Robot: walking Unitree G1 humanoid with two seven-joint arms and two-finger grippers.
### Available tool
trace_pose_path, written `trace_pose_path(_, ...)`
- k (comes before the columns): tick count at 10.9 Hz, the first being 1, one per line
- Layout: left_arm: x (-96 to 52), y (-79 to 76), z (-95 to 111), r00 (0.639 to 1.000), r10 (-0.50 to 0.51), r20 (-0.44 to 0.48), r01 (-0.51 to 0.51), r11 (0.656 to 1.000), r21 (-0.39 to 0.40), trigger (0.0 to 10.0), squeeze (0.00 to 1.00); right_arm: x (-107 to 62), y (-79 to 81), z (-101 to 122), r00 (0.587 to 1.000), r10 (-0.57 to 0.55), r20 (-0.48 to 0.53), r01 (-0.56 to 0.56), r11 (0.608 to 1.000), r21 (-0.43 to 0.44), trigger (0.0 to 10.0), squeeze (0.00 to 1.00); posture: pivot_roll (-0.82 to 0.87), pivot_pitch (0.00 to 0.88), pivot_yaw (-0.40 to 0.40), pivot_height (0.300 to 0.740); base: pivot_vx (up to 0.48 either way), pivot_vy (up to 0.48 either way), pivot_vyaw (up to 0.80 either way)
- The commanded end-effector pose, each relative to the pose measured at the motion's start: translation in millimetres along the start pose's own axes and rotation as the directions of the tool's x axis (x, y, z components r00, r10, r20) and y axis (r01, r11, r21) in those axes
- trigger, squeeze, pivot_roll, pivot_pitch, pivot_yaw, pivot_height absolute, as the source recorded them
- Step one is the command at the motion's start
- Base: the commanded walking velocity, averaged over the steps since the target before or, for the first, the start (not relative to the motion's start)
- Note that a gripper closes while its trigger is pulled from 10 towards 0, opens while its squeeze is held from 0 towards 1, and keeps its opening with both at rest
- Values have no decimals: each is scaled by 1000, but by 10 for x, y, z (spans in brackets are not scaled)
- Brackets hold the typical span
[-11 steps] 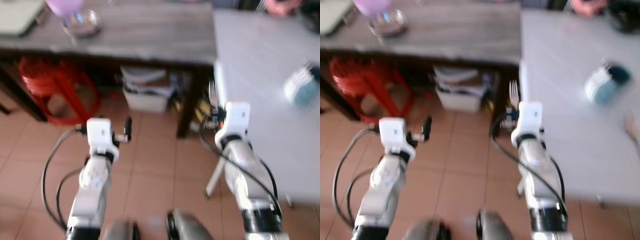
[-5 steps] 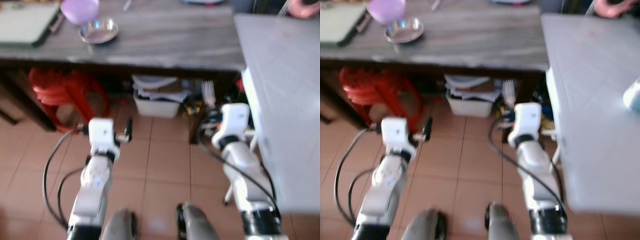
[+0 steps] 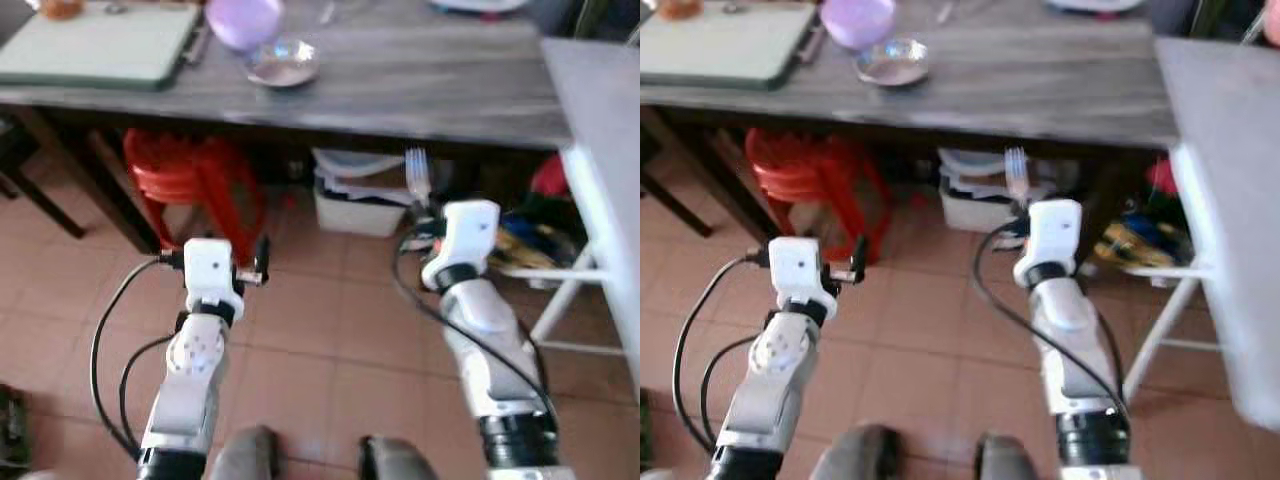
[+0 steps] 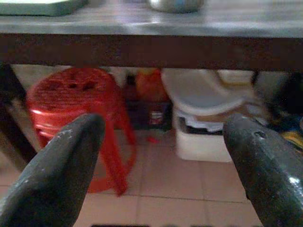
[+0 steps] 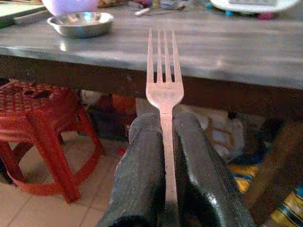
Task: Setting the table
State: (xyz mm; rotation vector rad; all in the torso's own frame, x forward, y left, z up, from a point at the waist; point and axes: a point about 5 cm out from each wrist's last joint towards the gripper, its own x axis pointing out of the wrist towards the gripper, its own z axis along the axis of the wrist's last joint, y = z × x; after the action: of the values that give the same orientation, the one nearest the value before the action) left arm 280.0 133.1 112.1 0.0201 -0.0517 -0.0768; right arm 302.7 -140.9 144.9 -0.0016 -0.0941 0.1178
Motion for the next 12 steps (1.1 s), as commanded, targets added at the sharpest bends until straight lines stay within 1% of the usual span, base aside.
trace_pose_path(1,-33,41,-25,1000,27,-6,-26,1000,7,10000,0,18,58,40,1000,20,22,-20,1000,-5,10000,0,-50,199,9,740,442,0,0)
trace_pose_path(4,-41,4,-20,1000,22,0,-22,1000,-8,10000,0,19,28,59,999,5,40,-4,1000,-28,10000,0,-49,186,7,740,470,0,0)
trace_pose_path(7,-51,1,-34,1000,23,1,-23,1000,-14,10000,0,-3,-67,58,998,-42,55,44,998,-51,10000,0,-54,159,5,740,457,0,0)
trace_pose_path(10,-59,-3,-37,1000,23,1,-23,999,-22,10000,0,12,-110,95,992,-89,89,94,994,-63,10000,0,-52,155,13,740,454,0,0)
trace_pose_path(11,-61,14,-25,1000,29,5,-29,999,-20,10000,0,7,-138,115,988,-113,103,121,990,-71,10000,0,-51,156,12,740,341,0,0)
trace_pose_path(12,-79,31,-4,999,39,18,-38,999,-27,10000,0,-14,-183,107,984,-145,103,153,985,-83,10000,0,-48,158,7,740,0,0,0)
